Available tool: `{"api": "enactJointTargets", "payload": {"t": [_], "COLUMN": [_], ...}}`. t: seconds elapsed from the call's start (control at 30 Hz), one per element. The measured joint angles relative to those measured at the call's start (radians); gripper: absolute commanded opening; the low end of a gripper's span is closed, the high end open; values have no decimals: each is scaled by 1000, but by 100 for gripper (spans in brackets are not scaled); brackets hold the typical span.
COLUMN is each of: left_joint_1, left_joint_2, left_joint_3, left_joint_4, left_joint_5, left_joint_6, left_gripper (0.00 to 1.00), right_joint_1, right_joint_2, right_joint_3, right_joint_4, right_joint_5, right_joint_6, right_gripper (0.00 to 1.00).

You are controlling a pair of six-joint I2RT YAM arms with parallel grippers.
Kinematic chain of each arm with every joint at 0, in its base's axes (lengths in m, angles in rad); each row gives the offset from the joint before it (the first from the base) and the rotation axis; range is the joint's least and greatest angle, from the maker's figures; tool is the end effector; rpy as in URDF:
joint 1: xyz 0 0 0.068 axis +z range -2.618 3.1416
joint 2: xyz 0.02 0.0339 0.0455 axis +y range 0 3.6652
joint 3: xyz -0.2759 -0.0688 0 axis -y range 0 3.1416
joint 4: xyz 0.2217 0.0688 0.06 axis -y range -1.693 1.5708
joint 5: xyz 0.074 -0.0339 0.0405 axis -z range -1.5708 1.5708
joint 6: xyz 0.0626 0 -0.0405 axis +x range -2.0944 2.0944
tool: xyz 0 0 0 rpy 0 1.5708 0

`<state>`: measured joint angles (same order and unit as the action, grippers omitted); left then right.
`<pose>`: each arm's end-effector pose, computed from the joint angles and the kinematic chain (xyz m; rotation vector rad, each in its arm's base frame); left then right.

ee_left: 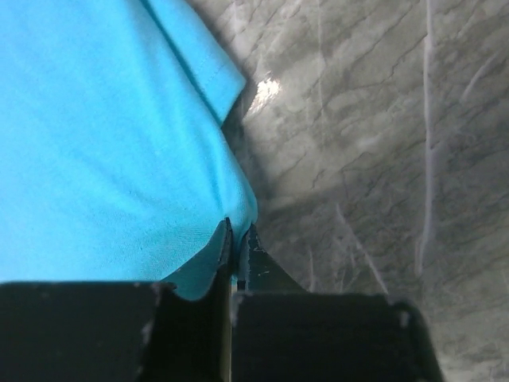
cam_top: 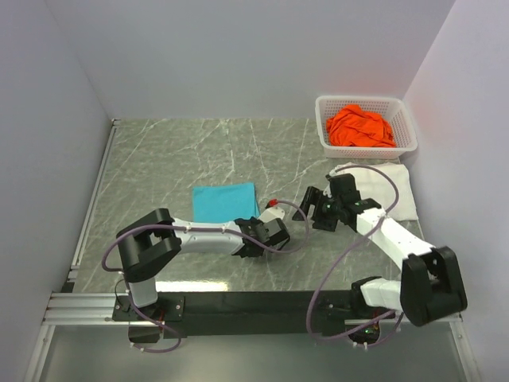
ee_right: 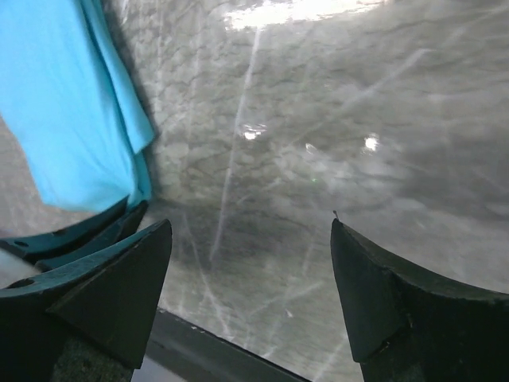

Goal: Fold and stack the t-shirts
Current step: Neatly place the folded tshirt to the corner

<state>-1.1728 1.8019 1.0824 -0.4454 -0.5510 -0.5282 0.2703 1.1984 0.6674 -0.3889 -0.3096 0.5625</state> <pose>0.1619 -0.3005 0.1641 0.6454 2.3858 0.0785 0.2090 0.0777 0.2037 0.2408 2.5681 0.7192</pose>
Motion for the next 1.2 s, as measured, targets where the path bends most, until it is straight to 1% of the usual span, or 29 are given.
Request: {"api": "enactJointTargets", "payload": {"t": [0.23,0.37,0.6,0.77,0.87,0.97,1.07,1.1,1.17,1.2], "left_joint_1": [15,26,32,33,33,33,33,34,35,35], "left_joint_2": [-81,-140,-198,-197,-197,-197,-196,-195,-194,-194], "left_joint_3": [-50,-63,-68,-68,-68,-68,-68,-68,-68,-67], "left_joint_4": [15,17,24,24,31,42,45,46,46,46], "left_joint_5": [21,32,54,67,76,85,95,102,109,113], "left_joint_6": [-37,-58,-83,-99,-116,-130,-142,-146,-154,-158], "left_gripper": [1,1,1,1,1,3,7,9,15,18], "right_joint_1": [4,32,163,264,312,353,375,378,380,381], "right_joint_2": [216,356,538,653,690,718,735,738,739,739], "right_joint_3": [-2,8,117,237,284,328,358,363,367,370], "right_joint_4": [200,313,496,541,542,528,506,494,461,439], "right_joint_5": [-161,-262,-336,-346,-340,-329,-313,-306,-283,-275], "right_joint_6": [89,169,292,339,343,338,326,316,291,276], "right_gripper": [84,84,83,82,80,76,65,57,50,39]}}
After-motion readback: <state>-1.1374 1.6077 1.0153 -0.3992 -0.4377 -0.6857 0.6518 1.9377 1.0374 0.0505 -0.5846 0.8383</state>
